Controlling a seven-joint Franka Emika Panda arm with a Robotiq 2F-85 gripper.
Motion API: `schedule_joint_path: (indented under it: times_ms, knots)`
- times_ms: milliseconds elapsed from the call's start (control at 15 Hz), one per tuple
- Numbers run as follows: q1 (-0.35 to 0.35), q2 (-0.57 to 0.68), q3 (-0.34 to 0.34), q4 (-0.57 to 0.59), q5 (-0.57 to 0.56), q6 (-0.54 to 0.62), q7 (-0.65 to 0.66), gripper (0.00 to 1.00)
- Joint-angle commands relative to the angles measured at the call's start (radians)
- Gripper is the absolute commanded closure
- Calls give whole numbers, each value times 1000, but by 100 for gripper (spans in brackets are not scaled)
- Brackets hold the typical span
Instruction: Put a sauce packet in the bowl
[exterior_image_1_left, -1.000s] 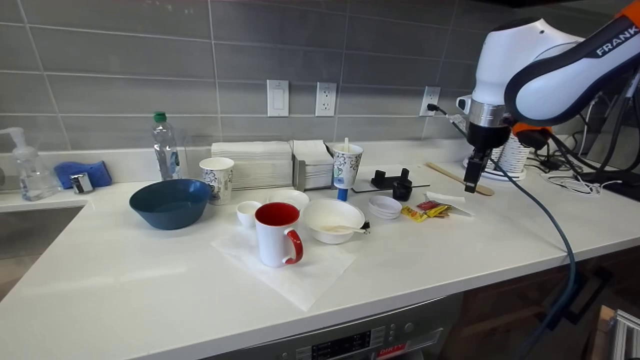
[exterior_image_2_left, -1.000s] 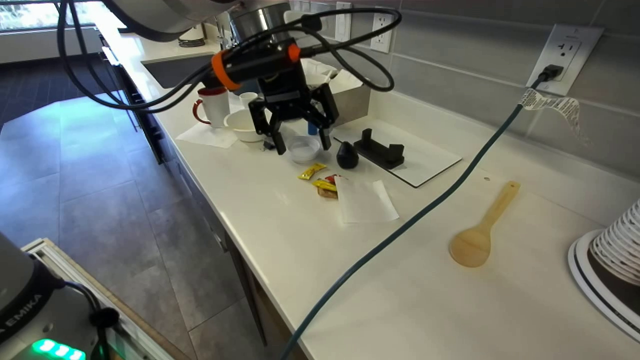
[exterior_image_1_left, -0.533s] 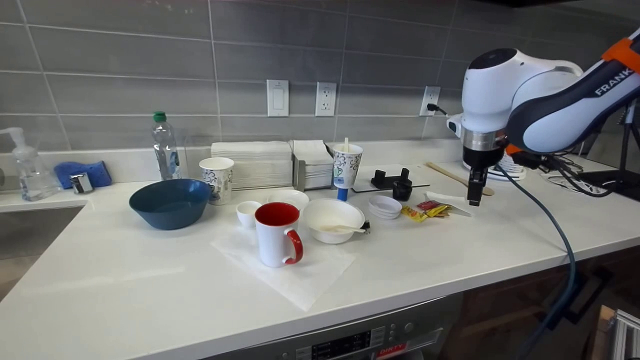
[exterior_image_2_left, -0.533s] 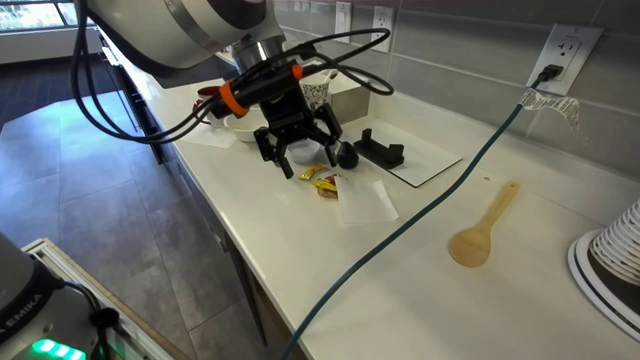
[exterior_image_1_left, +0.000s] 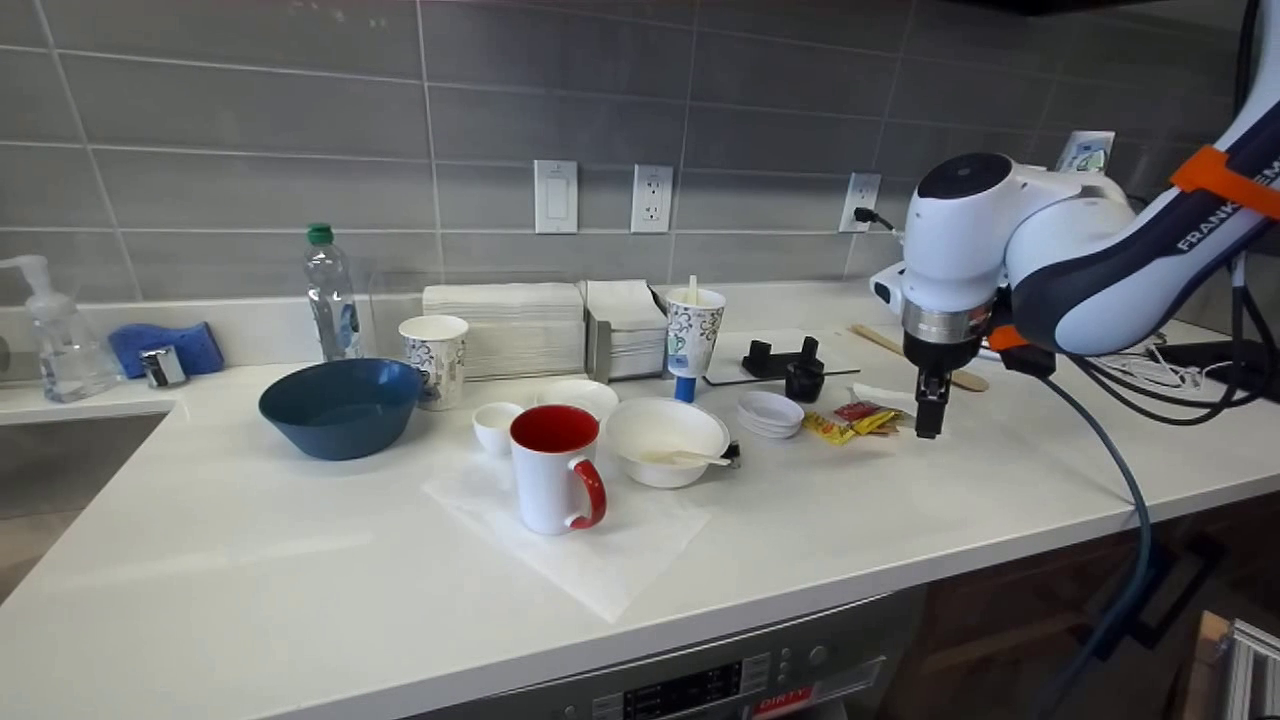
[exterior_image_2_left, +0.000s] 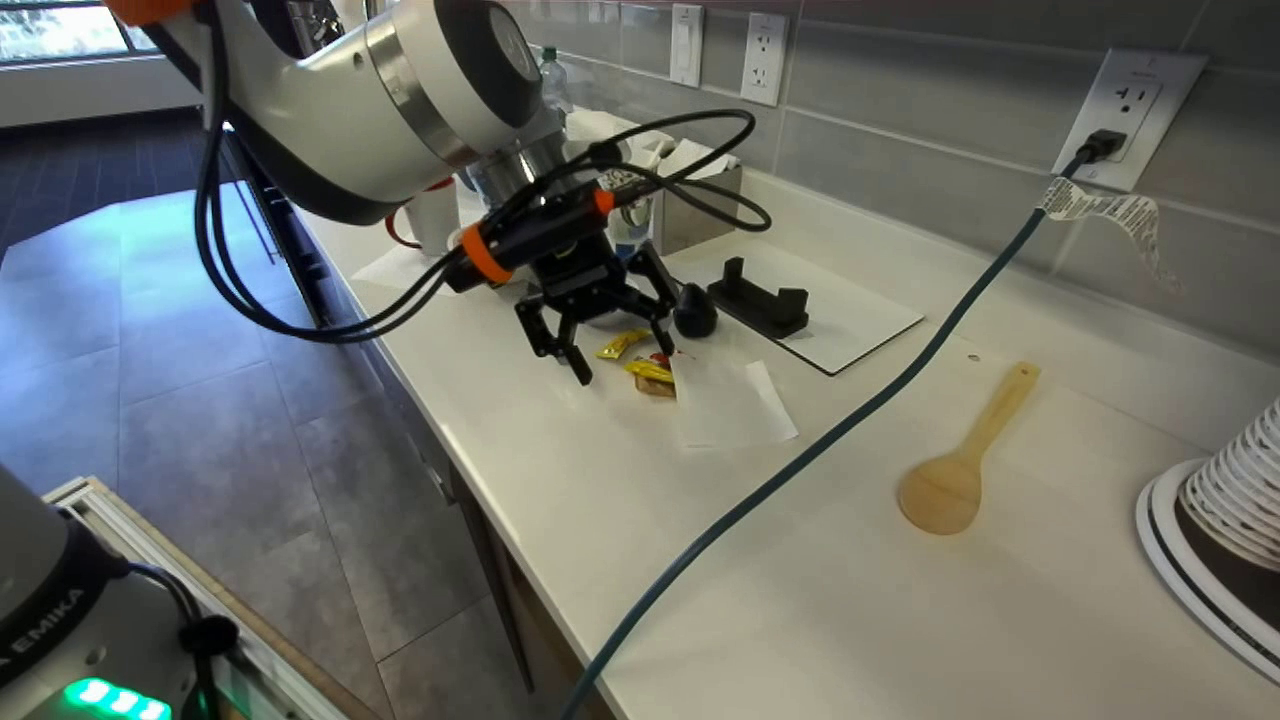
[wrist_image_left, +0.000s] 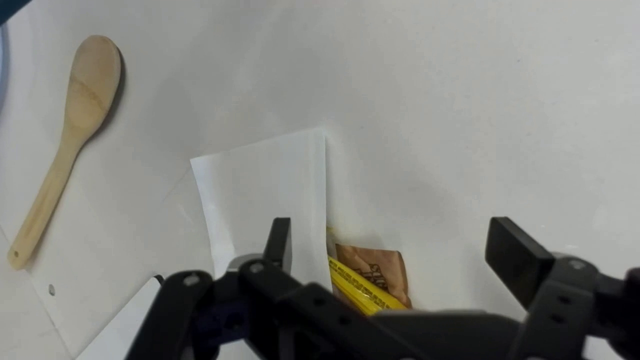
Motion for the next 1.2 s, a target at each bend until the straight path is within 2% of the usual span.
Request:
schedule_joint_path:
  times_ms: [0, 67, 267, 400, 467, 533, 733, 1000, 1067, 1133]
  knots:
    - [9, 67, -26, 44, -124, 71, 83, 9]
    - [10, 78, -29, 51, -145, 85, 97, 12]
    - [2, 113, -18, 72, -195, 85, 131, 32]
    - [6, 130, -16, 81, -227, 74, 154, 38]
    - [7, 139, -15, 83, -234, 75, 156, 35]
    - [9, 144, -15, 84, -252, 73, 167, 39]
    - [17, 156, -11, 80, -298, 70, 180, 39]
    - [25, 169, -6, 82, -371, 75, 206, 50]
    - [27, 172, -5, 83, -390, 74, 216, 58]
    - [30, 174, -4, 83, -402, 74, 222, 56]
